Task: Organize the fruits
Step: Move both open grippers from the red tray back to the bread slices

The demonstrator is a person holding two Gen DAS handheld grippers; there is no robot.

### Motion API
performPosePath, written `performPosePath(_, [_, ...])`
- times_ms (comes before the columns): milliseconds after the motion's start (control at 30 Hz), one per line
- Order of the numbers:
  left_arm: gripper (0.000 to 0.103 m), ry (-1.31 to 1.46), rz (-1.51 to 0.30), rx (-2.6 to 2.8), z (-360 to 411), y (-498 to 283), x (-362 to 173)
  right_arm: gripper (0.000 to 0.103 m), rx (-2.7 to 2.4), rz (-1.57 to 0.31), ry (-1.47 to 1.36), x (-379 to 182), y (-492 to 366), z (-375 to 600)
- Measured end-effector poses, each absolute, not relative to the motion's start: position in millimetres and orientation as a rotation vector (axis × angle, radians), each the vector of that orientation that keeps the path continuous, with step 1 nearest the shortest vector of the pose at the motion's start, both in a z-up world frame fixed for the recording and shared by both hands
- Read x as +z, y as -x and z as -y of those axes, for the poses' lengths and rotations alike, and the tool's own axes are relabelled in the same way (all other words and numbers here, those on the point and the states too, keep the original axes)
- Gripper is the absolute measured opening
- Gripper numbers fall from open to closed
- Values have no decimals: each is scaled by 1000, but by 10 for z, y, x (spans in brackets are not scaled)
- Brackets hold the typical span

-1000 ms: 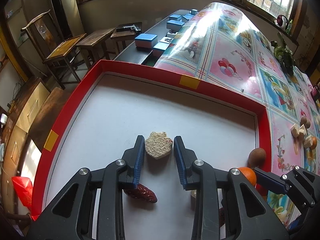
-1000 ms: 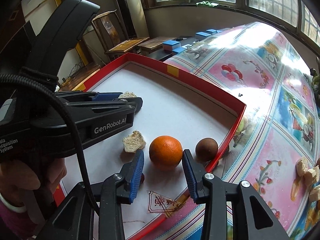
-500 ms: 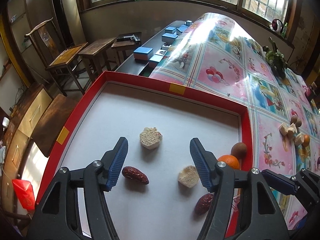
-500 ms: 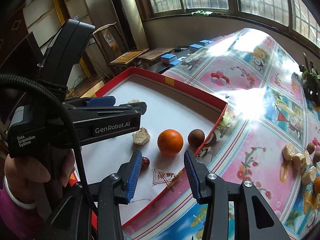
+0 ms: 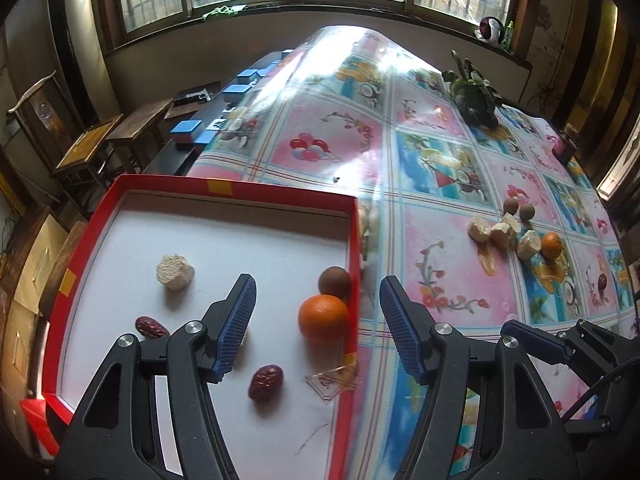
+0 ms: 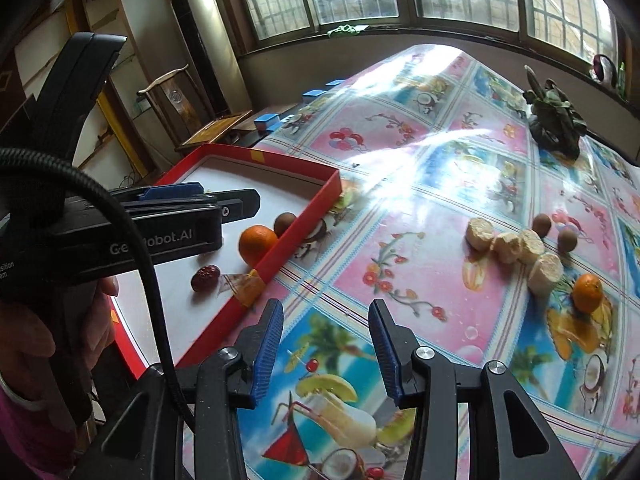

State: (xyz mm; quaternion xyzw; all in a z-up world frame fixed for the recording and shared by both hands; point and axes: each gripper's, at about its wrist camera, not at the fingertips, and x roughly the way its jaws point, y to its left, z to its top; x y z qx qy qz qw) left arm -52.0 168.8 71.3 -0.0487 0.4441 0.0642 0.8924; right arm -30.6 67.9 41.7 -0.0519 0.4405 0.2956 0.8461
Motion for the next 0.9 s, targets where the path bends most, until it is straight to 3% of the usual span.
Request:
performPosePath(433, [65, 66, -1004, -46, -871, 113, 455, 44, 429, -966, -4, 325, 246, 376])
performPosePath(900, [65, -15, -1060, -71, -480, -544, 176, 44, 435, -969, -52, 276, 80, 583])
